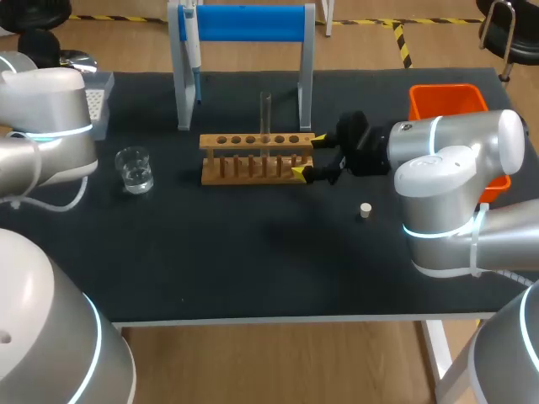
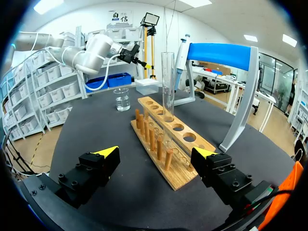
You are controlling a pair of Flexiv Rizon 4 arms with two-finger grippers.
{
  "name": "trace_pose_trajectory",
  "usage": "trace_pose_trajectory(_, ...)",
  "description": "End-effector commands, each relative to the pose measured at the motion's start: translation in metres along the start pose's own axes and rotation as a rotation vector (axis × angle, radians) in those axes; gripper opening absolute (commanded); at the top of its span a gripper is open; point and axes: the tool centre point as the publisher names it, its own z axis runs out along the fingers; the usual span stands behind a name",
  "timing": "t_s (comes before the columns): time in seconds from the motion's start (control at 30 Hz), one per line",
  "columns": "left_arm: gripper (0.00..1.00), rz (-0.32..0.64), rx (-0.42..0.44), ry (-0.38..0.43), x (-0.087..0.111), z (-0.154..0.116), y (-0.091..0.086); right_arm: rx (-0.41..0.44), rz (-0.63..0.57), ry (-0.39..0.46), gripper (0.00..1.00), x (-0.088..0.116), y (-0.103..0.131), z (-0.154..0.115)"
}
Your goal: Invert the test tube, pick up the pipette, mount the tip to pipette, aspirate from beaker and dispense into the tube, eject the tip, return the pipette, and cap with the stopper.
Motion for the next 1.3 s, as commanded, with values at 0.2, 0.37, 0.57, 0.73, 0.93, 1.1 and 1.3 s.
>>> trace_pose_trajectory(0.2,0.0,0.0,-0.004,0.006,-0.001,-0.003,-0.001,0.002,0.0,0.0,1.0,0.0,0.0,-0.001)
trace_pose_trajectory(0.37,0.0,0.0,-0.004,0.006,-0.001,-0.003,-0.001,0.002,0.0,0.0,1.0,0.0,0.0,-0.001)
trace_pose_trajectory(0.57,0.0,0.17,0.031,0.149,0.032,-0.03,-0.027,0.002,0.0,0.0,1.0,0.0,0.0,-0.001)
trace_pose_trajectory(0.73,0.0,0.333,0.039,0.292,0.072,-0.071,-0.045,0.002,0.0,0.0,1.0,0.0,0.0,-0.001)
trace_pose_trajectory(0.93,0.0,0.492,0.036,0.49,0.131,-0.122,-0.064,0.002,0.0,0.0,1.0,0.0,0.0,-0.001)
trace_pose_trajectory(1.1,0.0,0.565,0.027,0.582,0.169,-0.149,-0.07,0.002,0.0,0.0,1.0,0.0,0.0,-0.001)
trace_pose_trajectory(1.3,0.0,0.572,0.024,0.701,0.204,-0.175,-0.073,0.002,0.0,0.0,1.0,0.0,0.0,-0.001)
